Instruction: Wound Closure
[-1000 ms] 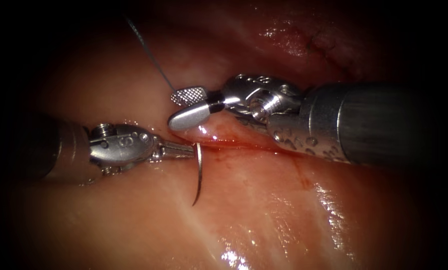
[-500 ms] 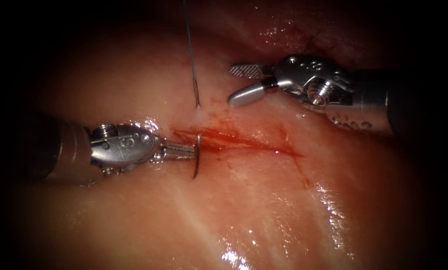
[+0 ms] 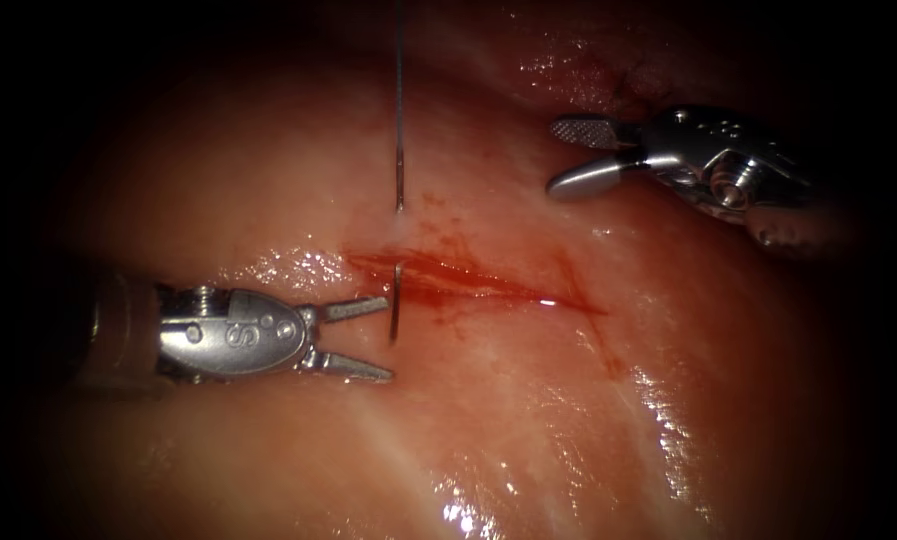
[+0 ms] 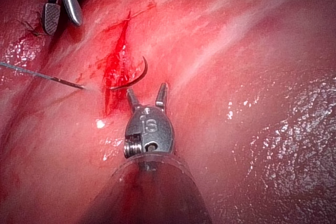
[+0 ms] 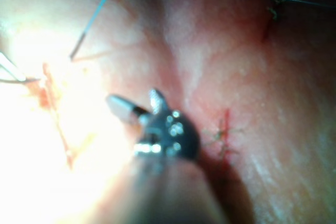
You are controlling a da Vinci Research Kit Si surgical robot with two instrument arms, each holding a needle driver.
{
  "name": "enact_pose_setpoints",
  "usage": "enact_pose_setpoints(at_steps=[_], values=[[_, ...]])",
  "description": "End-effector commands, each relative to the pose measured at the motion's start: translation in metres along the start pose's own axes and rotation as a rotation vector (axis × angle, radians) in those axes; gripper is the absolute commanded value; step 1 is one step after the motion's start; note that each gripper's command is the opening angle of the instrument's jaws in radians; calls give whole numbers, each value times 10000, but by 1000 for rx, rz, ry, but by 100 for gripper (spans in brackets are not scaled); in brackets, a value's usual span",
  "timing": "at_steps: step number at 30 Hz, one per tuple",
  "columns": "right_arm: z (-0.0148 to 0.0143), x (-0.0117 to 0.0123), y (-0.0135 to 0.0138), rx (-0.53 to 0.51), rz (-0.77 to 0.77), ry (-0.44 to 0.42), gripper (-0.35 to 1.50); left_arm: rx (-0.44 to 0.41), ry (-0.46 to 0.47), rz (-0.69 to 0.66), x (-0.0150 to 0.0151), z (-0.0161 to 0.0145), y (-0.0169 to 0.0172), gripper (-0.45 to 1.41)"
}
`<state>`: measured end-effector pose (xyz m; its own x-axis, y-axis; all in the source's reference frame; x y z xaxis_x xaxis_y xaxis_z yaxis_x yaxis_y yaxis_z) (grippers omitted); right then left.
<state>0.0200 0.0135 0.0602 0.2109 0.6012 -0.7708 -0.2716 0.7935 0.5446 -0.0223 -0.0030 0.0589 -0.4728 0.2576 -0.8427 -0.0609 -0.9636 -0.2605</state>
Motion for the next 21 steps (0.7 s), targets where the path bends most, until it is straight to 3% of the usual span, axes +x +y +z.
enact_pose_setpoints(at_steps=[1,6,8,13,21], values=[[11,-13,1,5,-5,2,145,3,8,4,-3,6,5,34],[14,-29,2,6,-21,5,143,18,46,51,5,2,2,37],[18,-41,2,2,-32,7,143,21,53,97,8,3,0,52],[20,-48,0,0,-40,9,141,24,54,121,6,9,-7,66],[21,-55,-5,-2,-52,10,141,30,55,132,4,28,-25,62]])
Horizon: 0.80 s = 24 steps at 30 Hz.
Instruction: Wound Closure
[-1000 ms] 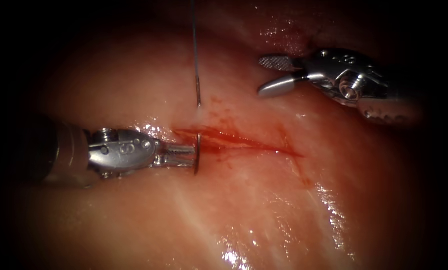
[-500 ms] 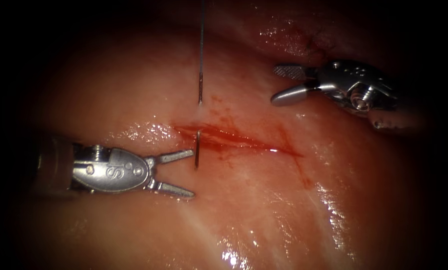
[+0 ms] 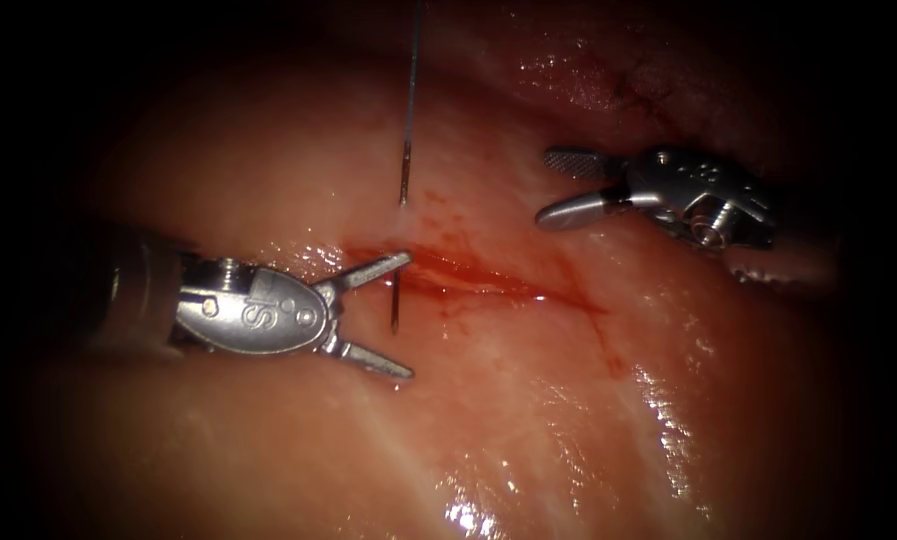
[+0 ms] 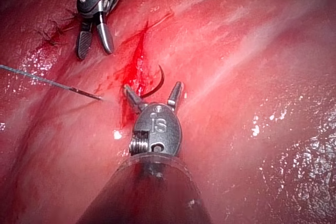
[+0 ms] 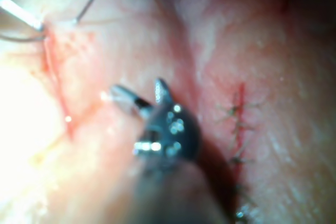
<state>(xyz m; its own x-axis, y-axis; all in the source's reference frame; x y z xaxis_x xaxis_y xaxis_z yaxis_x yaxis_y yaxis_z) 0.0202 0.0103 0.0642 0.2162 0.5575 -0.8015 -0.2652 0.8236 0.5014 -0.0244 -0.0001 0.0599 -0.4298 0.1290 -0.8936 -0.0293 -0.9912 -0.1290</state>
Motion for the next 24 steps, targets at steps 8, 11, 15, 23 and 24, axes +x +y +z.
enact_pose_setpoints(at_steps=[8,11,15,23,24], values=[[7,-6,-3,3,0,3,141,-2,2,6,-4,13,-2,34],[6,-5,-3,3,7,3,140,-4,4,5,-3,11,-4,-3],[4,-3,-5,5,9,3,140,-32,-28,-85,1,9,-4,-45],[3,-1,-11,9,23,2,140,-139,14,-277,23,-4,-1,-45],[3,-1,-12,12,23,3,140,-153,20,-299,27,-6,-1,-45]])
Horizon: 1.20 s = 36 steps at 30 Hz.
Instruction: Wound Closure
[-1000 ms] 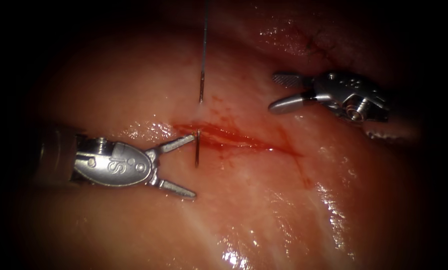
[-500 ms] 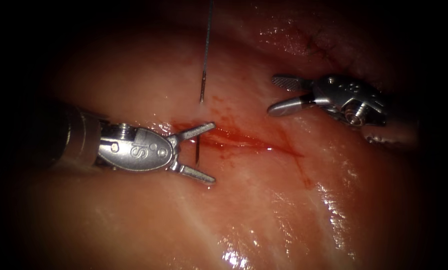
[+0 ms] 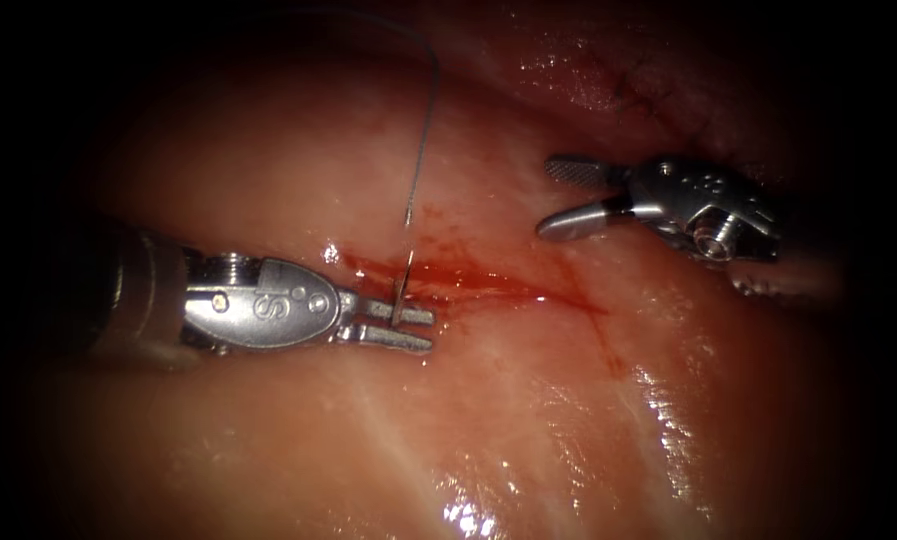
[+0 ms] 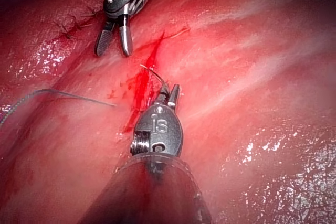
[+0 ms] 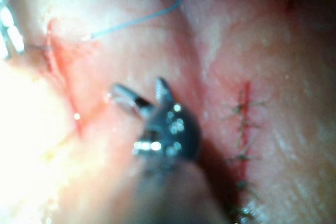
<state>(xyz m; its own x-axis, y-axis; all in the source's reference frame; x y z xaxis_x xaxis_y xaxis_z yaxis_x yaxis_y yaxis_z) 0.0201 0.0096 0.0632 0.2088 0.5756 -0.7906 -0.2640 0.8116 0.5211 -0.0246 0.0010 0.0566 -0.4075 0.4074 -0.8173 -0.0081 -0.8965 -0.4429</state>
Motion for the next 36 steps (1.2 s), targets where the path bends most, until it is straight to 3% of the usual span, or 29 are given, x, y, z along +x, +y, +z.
enact_pose_setpoints(at_steps=[1,9,17,26,29,36], values=[[8,-5,-2,6,0,1,140,-10,8,-30,-2,5,5,-45],[8,-5,-7,17,6,3,138,-161,88,-169,34,-20,23,-45],[8,-7,-16,55,43,7,133,-215,178,-191,67,-48,31,-45],[8,-12,-19,60,38,9,133,-112,222,-39,100,-68,22,-45],[6,-11,-24,66,39,15,133,-4,256,58,117,-80,-4,-45],[4,-6,-33,75,49,28,133,133,298,133,143,-98,-60,-45]])
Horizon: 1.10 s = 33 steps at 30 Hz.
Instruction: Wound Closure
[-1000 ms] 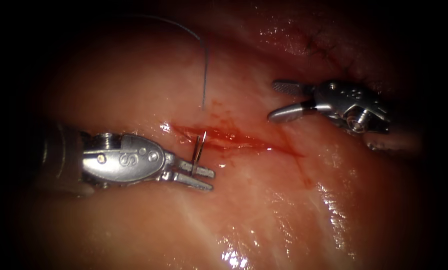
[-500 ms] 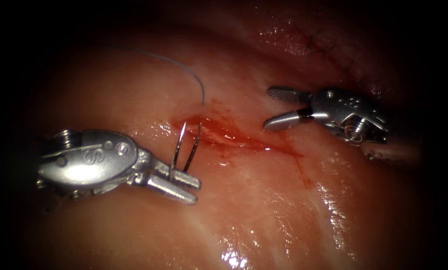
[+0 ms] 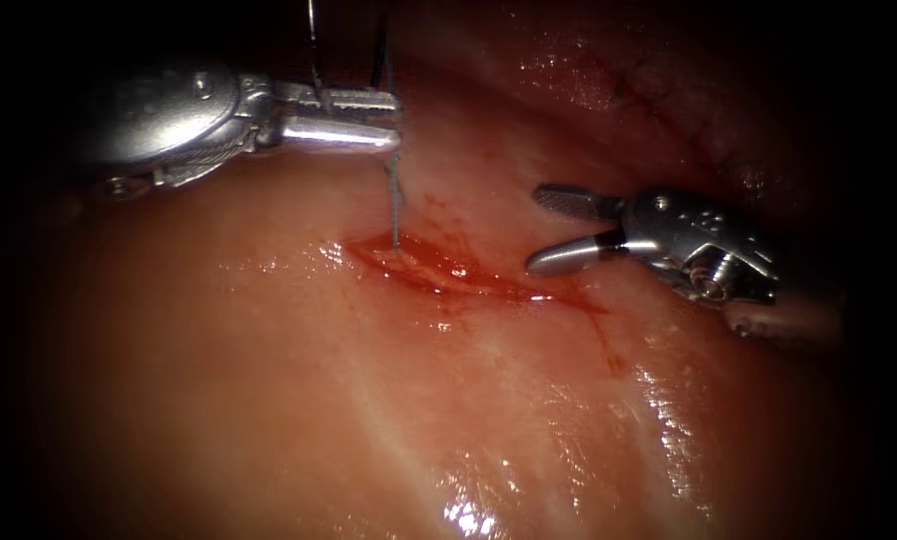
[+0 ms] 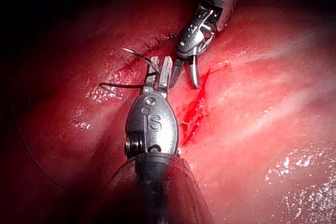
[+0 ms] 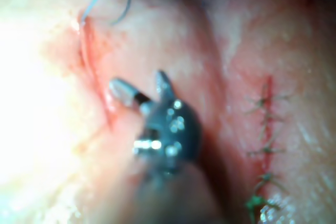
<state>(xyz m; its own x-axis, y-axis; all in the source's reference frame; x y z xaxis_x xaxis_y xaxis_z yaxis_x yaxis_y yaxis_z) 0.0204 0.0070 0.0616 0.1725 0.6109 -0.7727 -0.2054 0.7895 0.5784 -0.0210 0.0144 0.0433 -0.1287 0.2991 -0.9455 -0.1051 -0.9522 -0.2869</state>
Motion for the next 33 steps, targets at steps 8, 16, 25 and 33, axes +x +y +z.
enact_pose_setpoints(at_steps=[8,16,25,33], values=[[7,0,-4,5,7,6,133,67,30,46,36,15,-64,-45],[3,10,-5,8,18,23,131,75,37,70,22,14,-50,-45],[-8,50,-28,23,77,25,128,51,37,176,-73,32,46,-45],[-11,56,-30,35,207,22,121,30,7,230,-108,45,93,-45]])
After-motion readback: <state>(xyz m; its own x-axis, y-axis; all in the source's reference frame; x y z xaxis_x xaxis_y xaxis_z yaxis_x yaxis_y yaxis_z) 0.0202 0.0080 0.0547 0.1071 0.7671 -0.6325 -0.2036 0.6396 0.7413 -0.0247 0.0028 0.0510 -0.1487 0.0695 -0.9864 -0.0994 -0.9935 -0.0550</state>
